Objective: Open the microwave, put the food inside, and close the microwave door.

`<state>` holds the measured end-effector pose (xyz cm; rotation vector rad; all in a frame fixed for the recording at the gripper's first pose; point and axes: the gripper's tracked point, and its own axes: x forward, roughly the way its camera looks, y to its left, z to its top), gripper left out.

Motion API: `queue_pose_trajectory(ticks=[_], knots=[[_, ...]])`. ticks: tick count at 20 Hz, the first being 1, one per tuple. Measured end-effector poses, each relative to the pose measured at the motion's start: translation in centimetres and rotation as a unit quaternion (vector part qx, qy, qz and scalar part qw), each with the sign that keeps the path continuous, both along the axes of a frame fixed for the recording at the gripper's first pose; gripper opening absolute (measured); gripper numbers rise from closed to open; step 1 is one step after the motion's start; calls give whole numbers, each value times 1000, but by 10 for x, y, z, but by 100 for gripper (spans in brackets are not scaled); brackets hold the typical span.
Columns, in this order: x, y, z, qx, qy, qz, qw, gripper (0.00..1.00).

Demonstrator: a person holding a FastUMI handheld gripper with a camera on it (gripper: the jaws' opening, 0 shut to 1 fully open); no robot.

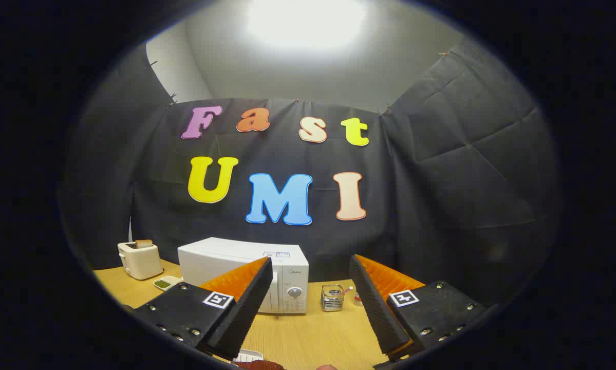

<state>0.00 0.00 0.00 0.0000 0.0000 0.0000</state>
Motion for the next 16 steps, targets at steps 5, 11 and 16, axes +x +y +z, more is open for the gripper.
queue_pose_trajectory(ticks=[5, 11, 16], knots=[[-2, -5, 2, -4, -3, -2, 1000, 95], [-6, -3, -3, -5, 4, -8, 1000, 95], [-8, 4, -2, 4, 5, -6, 1000, 95]])
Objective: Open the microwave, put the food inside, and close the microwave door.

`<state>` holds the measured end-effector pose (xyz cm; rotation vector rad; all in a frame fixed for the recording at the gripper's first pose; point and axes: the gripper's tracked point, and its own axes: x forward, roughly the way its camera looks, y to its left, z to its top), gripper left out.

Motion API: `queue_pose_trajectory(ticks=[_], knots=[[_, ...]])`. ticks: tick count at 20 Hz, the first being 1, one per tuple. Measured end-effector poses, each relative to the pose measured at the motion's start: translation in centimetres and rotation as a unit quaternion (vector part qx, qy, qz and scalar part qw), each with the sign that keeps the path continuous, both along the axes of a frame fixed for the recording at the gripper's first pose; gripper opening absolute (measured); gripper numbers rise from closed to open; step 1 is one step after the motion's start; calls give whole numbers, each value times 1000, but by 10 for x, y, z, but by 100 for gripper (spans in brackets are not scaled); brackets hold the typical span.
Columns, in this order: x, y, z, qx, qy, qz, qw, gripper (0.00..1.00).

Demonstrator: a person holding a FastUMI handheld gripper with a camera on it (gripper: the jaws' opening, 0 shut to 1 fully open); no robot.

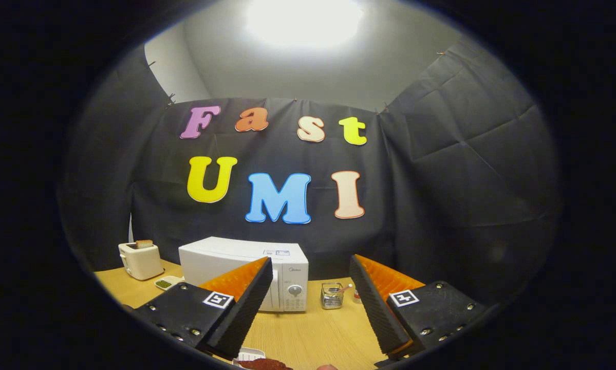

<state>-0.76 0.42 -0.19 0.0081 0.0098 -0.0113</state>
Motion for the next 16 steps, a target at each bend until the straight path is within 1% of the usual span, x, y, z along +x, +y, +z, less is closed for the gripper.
queue_pose_trajectory(ticks=[6, 13, 16], knots=[[5, 13, -6, 8, 13, 11, 1000, 95], [23, 37, -4, 16, 13, 71, 997, 95], [38, 43, -12, 13, 22, 85, 996, 95]])
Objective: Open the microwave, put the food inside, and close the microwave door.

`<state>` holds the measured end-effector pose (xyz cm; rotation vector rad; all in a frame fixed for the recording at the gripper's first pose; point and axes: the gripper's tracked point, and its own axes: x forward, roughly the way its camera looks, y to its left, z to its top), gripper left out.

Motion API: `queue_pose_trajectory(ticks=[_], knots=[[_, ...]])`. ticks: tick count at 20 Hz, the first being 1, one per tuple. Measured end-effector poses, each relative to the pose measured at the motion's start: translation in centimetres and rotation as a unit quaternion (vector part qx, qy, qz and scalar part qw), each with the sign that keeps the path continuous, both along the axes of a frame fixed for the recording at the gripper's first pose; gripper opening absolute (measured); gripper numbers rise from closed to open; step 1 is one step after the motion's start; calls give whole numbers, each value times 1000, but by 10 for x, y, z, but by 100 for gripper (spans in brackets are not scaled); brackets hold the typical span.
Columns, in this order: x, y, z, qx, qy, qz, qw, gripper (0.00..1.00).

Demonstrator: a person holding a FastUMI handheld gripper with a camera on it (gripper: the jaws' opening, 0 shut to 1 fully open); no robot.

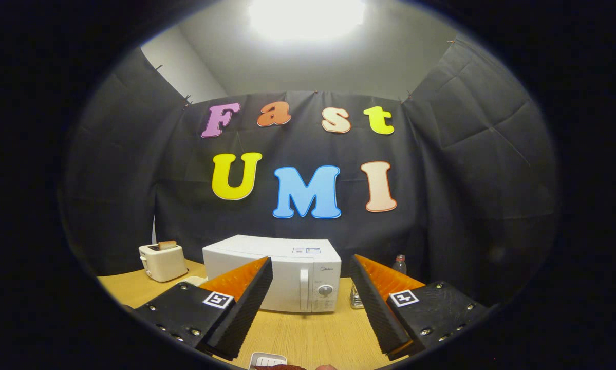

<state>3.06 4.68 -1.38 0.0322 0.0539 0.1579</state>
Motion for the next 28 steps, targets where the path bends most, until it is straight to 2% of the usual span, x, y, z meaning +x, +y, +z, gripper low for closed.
queue_pose_trajectory(ticks=[8, 13, 26, 28], knots=[[60, 25, -38, 8, 34, 23, 999, 95], [102, 38, -74, -8, 66, 37, 997, 95], [183, 49, -169, -43, 146, 39, 988, 95], [190, 50, -180, -49, 150, 42, 987, 87]])
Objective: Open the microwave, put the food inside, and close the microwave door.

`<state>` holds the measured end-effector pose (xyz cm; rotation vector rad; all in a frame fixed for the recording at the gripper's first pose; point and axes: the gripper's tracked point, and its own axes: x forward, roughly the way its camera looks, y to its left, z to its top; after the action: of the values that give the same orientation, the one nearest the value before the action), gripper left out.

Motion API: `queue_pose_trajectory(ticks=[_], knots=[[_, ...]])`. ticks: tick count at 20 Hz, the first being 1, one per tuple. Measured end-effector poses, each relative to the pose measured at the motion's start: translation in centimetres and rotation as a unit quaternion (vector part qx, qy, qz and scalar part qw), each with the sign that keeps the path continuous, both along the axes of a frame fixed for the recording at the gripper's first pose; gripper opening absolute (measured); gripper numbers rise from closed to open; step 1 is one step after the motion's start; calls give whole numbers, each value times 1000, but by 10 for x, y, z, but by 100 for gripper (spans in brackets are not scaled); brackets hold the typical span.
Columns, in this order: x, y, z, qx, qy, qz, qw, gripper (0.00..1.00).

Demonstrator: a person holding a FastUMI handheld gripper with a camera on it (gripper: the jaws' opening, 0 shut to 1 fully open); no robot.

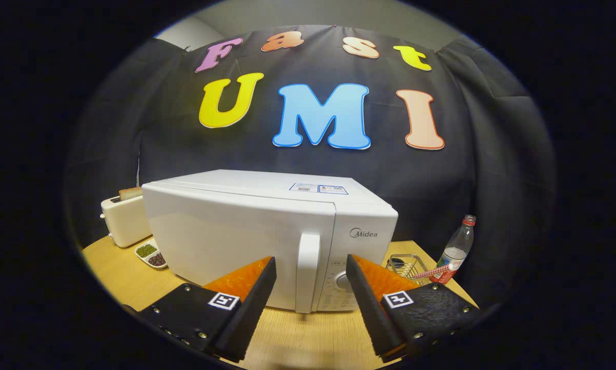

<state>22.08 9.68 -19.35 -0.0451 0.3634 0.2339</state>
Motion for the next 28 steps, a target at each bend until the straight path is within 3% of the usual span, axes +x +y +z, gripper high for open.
queue_pose_trajectory(ticks=[2, 3, 4, 6, 8, 10, 11, 12, 14, 15, 24, 25, 28], knots=[[5, 2, -6, -4, 6, -1, 1000, 82], [7, 3, -9, -3, 6, 2, 1000, 70], [8, 10, -14, 3, 13, 10, 1000, 66], [9, 14, -20, 1, 31, 13, 999, 65], [12, 12, -25, 8, 32, 8, 999, 40], [17, 8, -30, 11, 45, -3, 999, 40], [29, 16, -42, 24, 47, -6, 999, 34], [16, 9, -26, 26, 49, -5, 998, 27], [12, 10, -25, 14, 51, -2, 999, 27], [14, 11, -26, 10, 53, -5, 999, 18], [2, 8, -21, 22, 79, 2, 997, 18], [1, 7, -24, 18, 79, 1, 997, 8], [-23, 10, -19, -9, 56, 13, 998, 8]])
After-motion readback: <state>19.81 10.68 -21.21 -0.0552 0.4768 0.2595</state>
